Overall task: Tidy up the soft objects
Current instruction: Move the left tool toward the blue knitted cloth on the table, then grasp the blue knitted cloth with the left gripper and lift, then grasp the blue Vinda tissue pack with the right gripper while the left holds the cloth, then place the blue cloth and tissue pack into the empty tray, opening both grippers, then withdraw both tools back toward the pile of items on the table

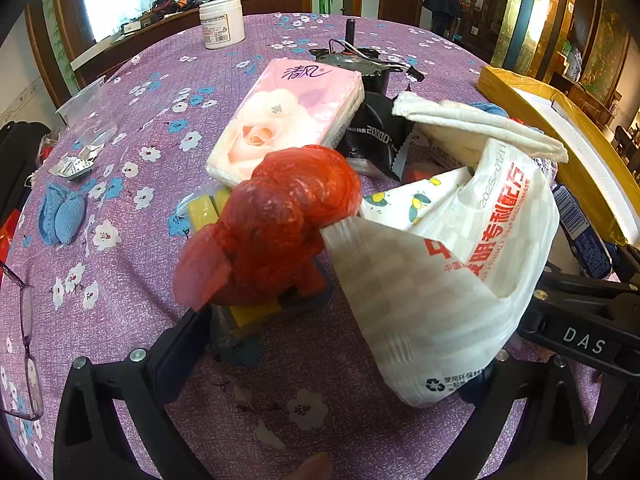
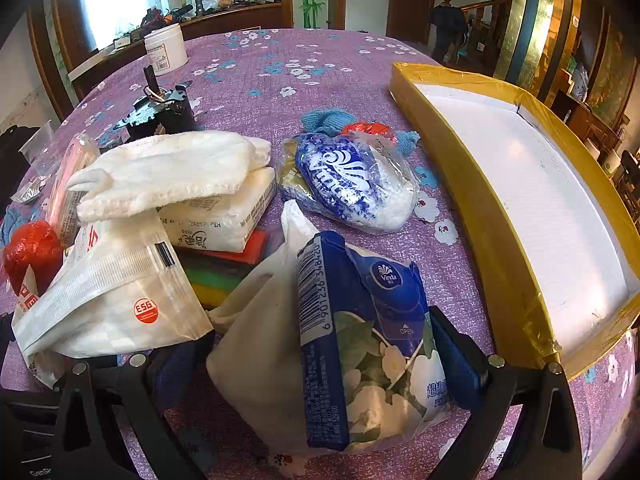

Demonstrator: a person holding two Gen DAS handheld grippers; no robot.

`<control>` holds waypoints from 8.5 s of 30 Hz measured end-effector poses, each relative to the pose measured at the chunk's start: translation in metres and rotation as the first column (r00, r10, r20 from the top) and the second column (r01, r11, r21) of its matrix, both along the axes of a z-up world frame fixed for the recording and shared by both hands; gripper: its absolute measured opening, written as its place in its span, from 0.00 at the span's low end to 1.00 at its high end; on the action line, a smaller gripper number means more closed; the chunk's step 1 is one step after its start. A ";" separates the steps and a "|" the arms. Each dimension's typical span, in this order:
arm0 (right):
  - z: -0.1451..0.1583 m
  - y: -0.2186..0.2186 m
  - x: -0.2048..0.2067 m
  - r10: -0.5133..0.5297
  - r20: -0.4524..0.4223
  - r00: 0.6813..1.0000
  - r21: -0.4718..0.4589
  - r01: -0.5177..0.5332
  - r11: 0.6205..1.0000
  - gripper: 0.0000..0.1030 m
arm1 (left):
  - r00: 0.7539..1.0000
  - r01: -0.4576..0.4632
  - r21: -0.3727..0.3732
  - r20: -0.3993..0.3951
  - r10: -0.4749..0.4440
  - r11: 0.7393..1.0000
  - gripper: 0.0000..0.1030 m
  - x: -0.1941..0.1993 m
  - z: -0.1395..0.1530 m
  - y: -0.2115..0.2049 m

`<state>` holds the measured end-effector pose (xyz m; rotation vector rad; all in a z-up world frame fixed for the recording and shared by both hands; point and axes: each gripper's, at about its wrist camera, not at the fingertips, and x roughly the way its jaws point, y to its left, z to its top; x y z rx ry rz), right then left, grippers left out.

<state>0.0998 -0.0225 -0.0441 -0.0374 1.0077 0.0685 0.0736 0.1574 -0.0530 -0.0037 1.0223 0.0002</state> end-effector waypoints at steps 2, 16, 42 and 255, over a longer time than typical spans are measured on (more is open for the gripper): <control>0.000 0.000 0.000 0.000 0.000 1.000 0.000 0.000 1.000 1.00 | 1.000 0.000 0.000 0.000 0.000 1.000 1.00 0.000 0.000 0.000; 0.000 0.003 -0.001 0.008 -0.020 1.000 0.007 -0.008 1.000 0.99 | 1.000 0.002 0.002 0.003 -0.002 1.000 1.00 -0.001 0.000 -0.002; 0.031 -0.041 -0.066 0.379 0.146 0.914 0.125 -0.397 0.909 0.99 | 0.987 0.004 -0.033 0.163 0.001 0.999 1.00 -0.046 0.031 0.010; 0.070 -0.085 -0.068 0.284 0.216 0.934 0.150 -0.319 0.936 0.71 | 0.960 0.158 -0.204 0.262 -0.102 0.966 0.74 -0.054 0.080 -0.026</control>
